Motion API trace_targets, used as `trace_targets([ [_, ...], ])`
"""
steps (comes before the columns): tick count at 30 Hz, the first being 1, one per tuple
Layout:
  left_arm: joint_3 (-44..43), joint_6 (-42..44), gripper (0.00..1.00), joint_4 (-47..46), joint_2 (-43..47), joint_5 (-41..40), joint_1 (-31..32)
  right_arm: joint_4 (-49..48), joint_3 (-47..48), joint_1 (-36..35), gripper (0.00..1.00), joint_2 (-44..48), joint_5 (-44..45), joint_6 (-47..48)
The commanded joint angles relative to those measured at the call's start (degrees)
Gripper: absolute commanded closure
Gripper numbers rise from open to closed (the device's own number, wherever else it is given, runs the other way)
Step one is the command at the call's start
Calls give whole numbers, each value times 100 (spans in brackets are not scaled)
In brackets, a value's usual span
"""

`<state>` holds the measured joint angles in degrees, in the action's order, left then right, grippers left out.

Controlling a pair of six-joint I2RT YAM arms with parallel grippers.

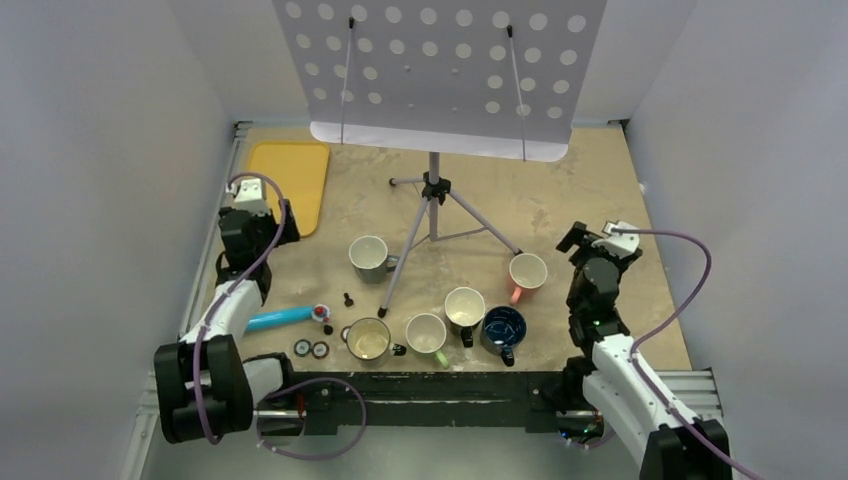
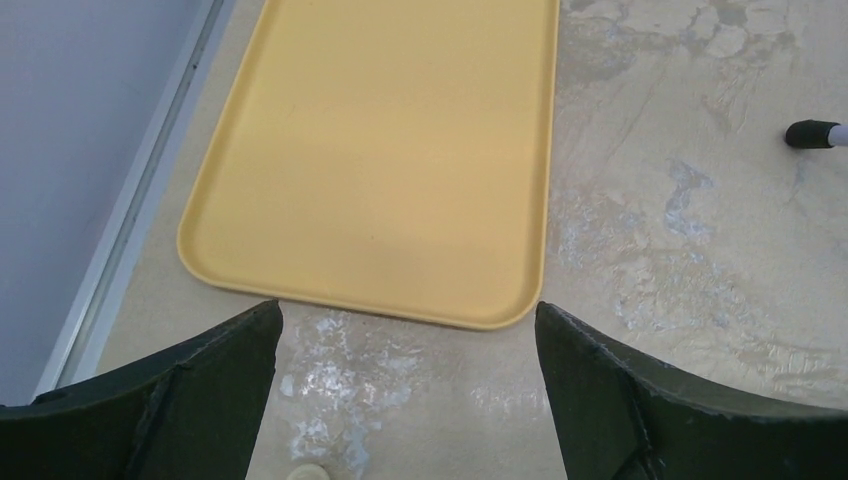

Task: Turn the mug right side up

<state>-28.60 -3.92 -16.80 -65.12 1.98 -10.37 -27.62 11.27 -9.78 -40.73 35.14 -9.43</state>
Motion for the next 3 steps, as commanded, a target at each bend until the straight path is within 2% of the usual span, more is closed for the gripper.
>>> trace_targets([
  [1, 273, -242, 0, -972, -171, 80, -24, -1240, 16, 21, 10, -150, -358, 365],
  [3, 289, -222, 0, -1063, -225, 137, -26, -1439, -3, 21, 10, -275, -539, 434],
])
